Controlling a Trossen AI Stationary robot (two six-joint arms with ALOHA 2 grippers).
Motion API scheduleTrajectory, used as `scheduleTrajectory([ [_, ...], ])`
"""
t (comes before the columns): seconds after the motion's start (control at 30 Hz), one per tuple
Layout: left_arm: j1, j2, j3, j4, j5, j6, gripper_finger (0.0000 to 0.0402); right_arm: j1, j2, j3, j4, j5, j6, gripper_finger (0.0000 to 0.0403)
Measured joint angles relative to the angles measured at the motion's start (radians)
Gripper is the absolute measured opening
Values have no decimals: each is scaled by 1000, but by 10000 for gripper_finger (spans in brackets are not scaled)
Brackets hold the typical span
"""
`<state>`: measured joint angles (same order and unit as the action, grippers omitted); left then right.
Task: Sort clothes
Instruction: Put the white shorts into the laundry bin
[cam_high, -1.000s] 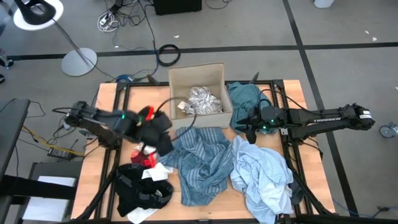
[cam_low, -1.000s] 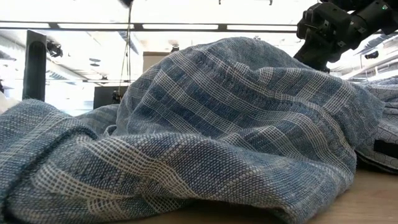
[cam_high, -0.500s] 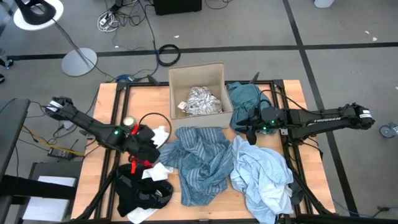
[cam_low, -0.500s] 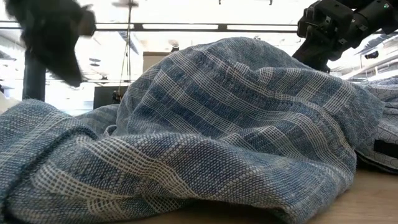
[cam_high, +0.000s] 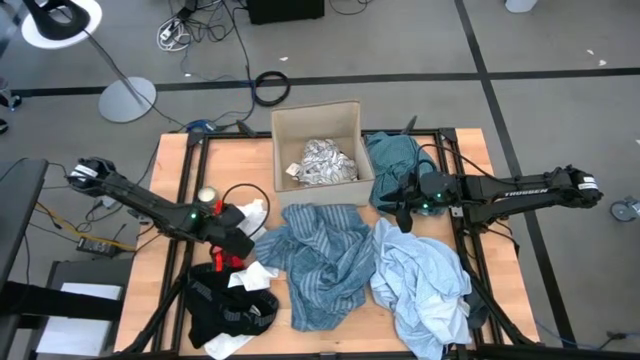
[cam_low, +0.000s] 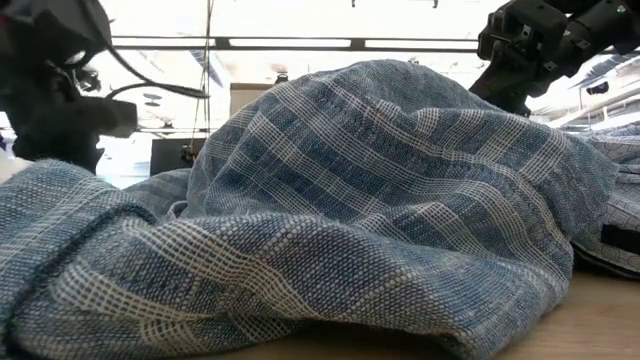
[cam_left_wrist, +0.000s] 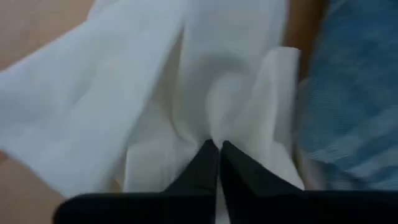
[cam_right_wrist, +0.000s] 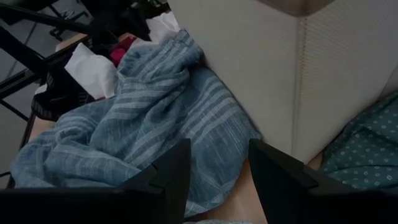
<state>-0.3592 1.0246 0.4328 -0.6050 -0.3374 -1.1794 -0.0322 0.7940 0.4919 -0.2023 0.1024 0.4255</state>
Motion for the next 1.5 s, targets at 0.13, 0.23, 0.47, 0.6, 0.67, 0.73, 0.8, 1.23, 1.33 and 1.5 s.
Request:
scheduleTrajectory([
  [0.13, 0, -16, 93, -50, -5, 53, 4, 0, 0, 0, 0, 0, 0, 162],
  [0.23, 0, -20, 210, -167, -37, 81, 2, 0, 0, 0, -1, 0, -1, 162],
  [0.47, 0, -18, 511, -319, -164, 215, 1, 0, 0, 0, 0, 0, -1, 162],
  [0.6, 13, -17, 652, -347, -245, 320, 1, 0, 0, 0, 5, 0, 0, 162],
  [0.67, 38, -17, 711, -345, -279, 383, 0, 0, 0, 0, 6, 0, 0, 162],
  [0.73, 77, -16, 763, -333, -299, 447, 0, 0, 0, 0, 8, 0, -1, 162],
  [0.8, 135, -4, 817, -314, -301, 527, 0, 0, 0, 0, 11, 0, -1, 162],
  [1.23, 489, 246, 1221, -209, -106, 939, 0, 0, 0, 0, 22, 0, -11, 162],
  [1.33, 548, 330, 1306, -201, -33, 991, 0, 0, 0, 0, 22, 0, -23, 162],
  [1.5, 614, 453, 1399, -191, 37, 1043, 0, 0, 0, 0, 18, 0, -27, 162],
])
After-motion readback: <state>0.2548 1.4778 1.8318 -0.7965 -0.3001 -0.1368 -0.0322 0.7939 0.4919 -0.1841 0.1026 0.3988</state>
